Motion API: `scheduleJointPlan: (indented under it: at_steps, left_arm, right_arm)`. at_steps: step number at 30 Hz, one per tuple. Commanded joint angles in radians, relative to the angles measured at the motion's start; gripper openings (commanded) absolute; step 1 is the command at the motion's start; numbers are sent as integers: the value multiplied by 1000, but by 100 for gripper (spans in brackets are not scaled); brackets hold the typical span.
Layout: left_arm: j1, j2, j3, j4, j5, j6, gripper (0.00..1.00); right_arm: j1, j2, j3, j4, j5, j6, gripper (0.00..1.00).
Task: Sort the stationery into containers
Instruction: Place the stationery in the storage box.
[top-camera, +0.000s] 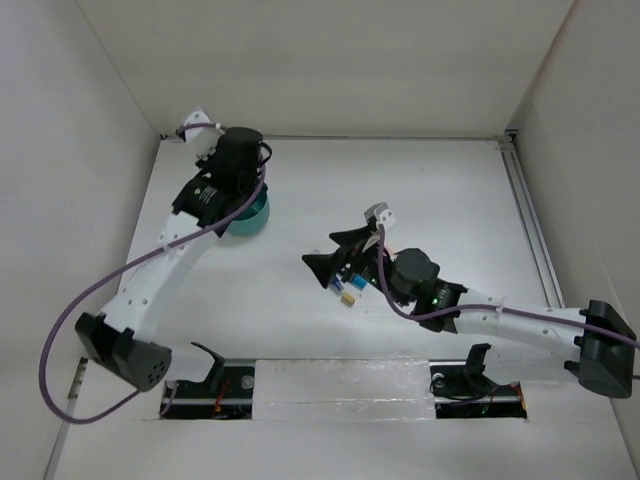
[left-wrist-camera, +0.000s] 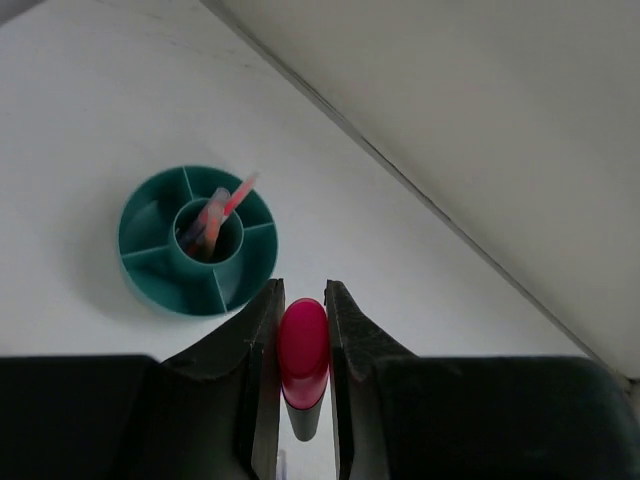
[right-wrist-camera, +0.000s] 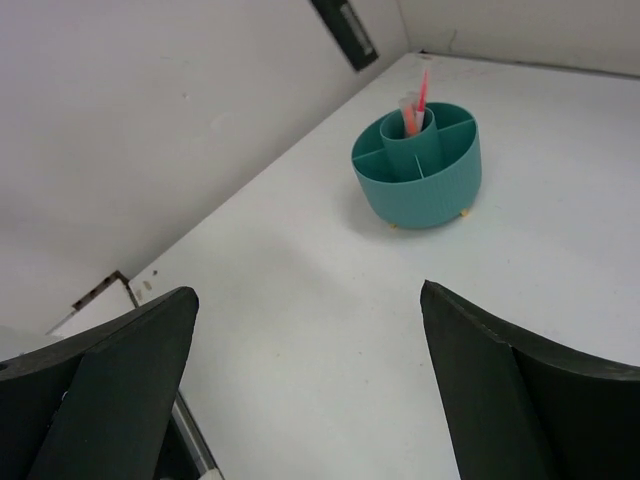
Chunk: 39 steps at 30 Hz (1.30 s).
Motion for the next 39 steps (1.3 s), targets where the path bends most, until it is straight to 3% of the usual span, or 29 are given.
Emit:
scheduleJointPlan:
  at_steps: [1, 4, 8, 13, 24, 28, 39]
  left_arm:
    - [-4, 159, 141, 79, -161, 69, 0]
    - [-4, 346, 288, 30, -267, 89, 0]
    - [-4, 558, 597, -47, -372, 129, 0]
    - [15, 736, 804, -87, -444, 201, 0]
    - [114, 759, 689, 68, -465, 291, 0]
    - [168, 782, 661, 82, -393, 282, 0]
    - [168, 851, 626, 152, -393, 311, 0]
  right_arm:
    - [-5, -29, -10, -26, 27, 7, 99]
    - [-5, -47, -19, -35, 15, 18, 99]
    - [-5, -56, -29, -35, -8, 18, 99]
    - [-5, -56, -38, -44, -59, 50, 99]
    - [14, -65, -79, -35, -99, 90, 99]
    - [24, -65, -79, -35, -99, 90, 99]
    - [33, -75, -88, -24, -99, 90, 99]
